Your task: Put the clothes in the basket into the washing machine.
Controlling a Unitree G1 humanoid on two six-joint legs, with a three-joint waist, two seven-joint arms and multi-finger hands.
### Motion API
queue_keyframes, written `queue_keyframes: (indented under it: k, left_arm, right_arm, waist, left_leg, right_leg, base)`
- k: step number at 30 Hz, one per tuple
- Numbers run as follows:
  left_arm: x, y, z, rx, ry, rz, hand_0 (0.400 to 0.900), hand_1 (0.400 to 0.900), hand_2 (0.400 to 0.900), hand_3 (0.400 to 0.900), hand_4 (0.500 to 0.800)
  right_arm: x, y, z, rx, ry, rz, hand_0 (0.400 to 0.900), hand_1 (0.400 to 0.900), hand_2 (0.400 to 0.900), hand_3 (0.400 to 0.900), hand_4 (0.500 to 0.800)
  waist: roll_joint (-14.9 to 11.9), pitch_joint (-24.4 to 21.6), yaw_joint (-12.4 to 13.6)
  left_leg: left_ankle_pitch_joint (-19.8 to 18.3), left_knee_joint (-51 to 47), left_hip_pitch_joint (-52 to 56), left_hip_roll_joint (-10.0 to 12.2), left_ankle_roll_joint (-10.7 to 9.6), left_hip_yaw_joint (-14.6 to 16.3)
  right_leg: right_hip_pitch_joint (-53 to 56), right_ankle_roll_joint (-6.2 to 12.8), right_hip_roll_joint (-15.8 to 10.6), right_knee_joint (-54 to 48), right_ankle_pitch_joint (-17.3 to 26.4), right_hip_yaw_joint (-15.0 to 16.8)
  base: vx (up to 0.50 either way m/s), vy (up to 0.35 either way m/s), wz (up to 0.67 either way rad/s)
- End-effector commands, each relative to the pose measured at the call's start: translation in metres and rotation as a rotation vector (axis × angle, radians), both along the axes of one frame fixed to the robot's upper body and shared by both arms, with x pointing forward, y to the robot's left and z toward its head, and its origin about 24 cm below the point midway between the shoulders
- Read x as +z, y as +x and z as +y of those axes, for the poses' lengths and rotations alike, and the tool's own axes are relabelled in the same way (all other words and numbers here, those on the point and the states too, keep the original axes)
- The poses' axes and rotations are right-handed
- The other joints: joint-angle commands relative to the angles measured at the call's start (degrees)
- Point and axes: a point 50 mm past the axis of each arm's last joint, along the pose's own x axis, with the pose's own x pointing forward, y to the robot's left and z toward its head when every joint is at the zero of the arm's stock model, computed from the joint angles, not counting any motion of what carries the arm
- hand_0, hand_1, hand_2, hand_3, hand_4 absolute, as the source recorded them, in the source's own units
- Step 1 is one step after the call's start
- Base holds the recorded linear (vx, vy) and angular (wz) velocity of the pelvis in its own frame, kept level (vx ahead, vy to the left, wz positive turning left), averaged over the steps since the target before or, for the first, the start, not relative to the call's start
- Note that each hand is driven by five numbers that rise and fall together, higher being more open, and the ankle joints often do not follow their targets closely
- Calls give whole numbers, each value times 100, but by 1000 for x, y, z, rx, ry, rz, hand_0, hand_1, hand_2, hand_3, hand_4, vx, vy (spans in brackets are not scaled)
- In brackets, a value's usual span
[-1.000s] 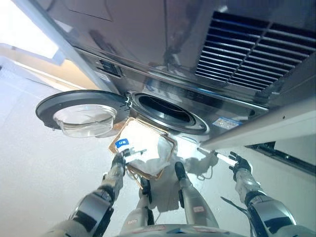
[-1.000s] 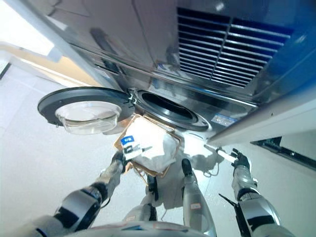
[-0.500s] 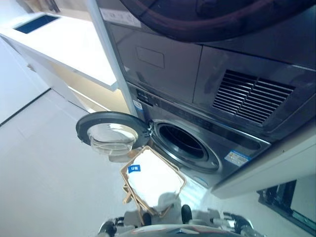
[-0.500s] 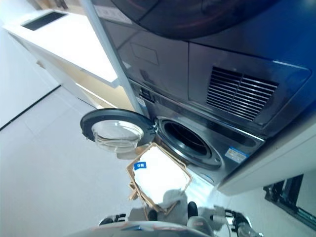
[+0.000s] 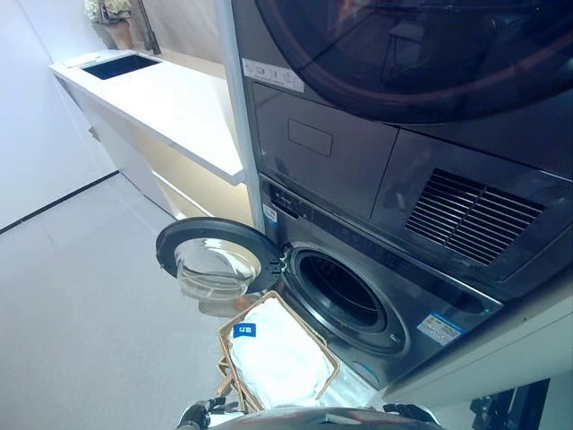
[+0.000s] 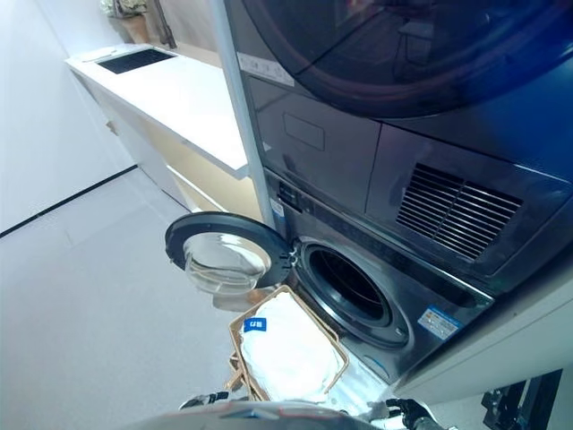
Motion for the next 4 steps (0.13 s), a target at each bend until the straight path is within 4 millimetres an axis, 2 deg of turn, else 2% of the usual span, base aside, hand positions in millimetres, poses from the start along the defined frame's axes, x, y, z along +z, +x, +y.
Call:
queue_keyframes:
  k: [1, 4]
  left_arm:
    - [6, 15, 23, -7, 61, -31, 900, 900, 900, 900, 800]
    - [6, 14, 23, -5, 64, -34, 900, 900, 900, 900, 800]
  right_arm:
    - [-4, 13, 26, 55, 59, -31, 900, 900, 900, 900, 800]
    - [-5, 13, 29, 73, 62, -30, 900, 900, 900, 900, 800]
  waist:
    - [-472, -156, 110]
    - [-460, -153, 100]
  left_leg:
    - [-256, -6, 7, -446, 240, 193]
    - [-277, -6, 40, -470, 270, 221]
  right_leg:
    - [-100, 439, -375, 205, 69, 262]
    - [-97, 444, -392, 236, 59, 311]
  base:
    - [6, 56, -1]
    - [-7, 33, -4]
